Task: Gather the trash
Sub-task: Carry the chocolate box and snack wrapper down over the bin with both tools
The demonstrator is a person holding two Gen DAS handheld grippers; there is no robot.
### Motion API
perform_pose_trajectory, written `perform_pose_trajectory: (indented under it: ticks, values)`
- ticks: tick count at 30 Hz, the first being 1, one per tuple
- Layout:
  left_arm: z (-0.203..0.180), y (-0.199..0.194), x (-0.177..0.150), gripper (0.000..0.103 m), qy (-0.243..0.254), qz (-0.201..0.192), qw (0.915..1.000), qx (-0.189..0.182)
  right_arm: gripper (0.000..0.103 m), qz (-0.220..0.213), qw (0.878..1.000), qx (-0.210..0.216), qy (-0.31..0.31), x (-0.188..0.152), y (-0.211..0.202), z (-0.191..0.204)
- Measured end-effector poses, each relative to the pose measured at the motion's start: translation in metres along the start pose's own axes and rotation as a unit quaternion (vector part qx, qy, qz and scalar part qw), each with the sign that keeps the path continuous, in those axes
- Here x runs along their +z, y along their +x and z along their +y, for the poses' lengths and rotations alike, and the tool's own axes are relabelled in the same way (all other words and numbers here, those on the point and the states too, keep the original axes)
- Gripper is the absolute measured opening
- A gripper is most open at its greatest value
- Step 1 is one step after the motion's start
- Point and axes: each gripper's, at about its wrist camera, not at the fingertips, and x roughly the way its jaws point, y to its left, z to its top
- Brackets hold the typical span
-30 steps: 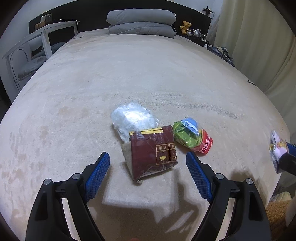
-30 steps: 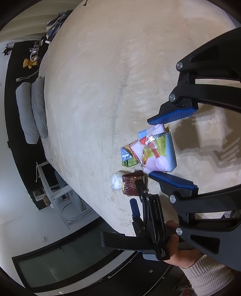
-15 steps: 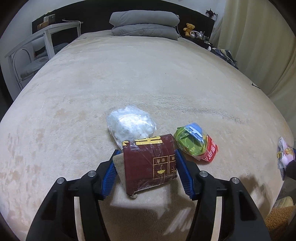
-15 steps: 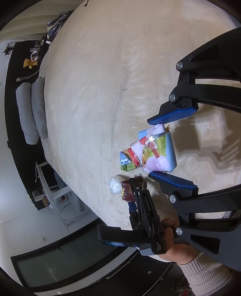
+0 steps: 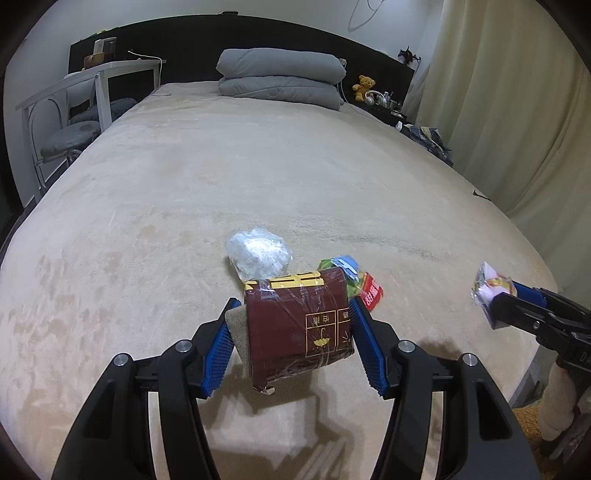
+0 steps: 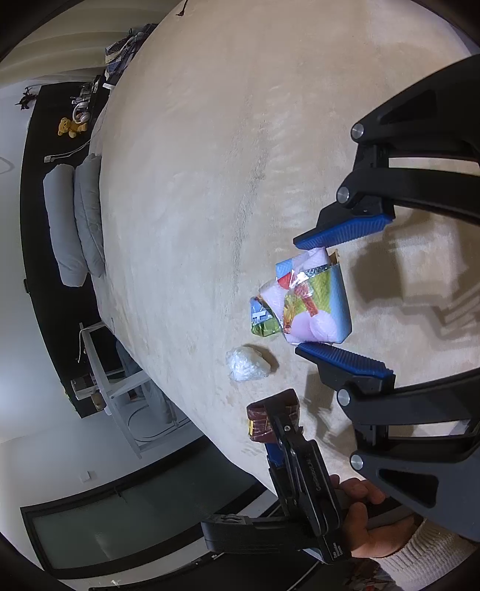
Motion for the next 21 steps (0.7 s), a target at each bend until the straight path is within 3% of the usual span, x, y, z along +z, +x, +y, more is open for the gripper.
perform_pose_trajectory:
  ticks: [7,21]
  values:
    - [-0.006,-0.038,-0.022,0.058,0.003,-0.023,0.9994,-0.025,0.053,-0.013,1.000,-0.003,0.009,-0.015,-0.016,0.009]
    - [-0.019,-0.104,-0.082,0.058,-0.010,-0.070,0.9952,-0.068,0.053,-0.043,0.999,0.004,0.033,-0.081,-0.071,0.027]
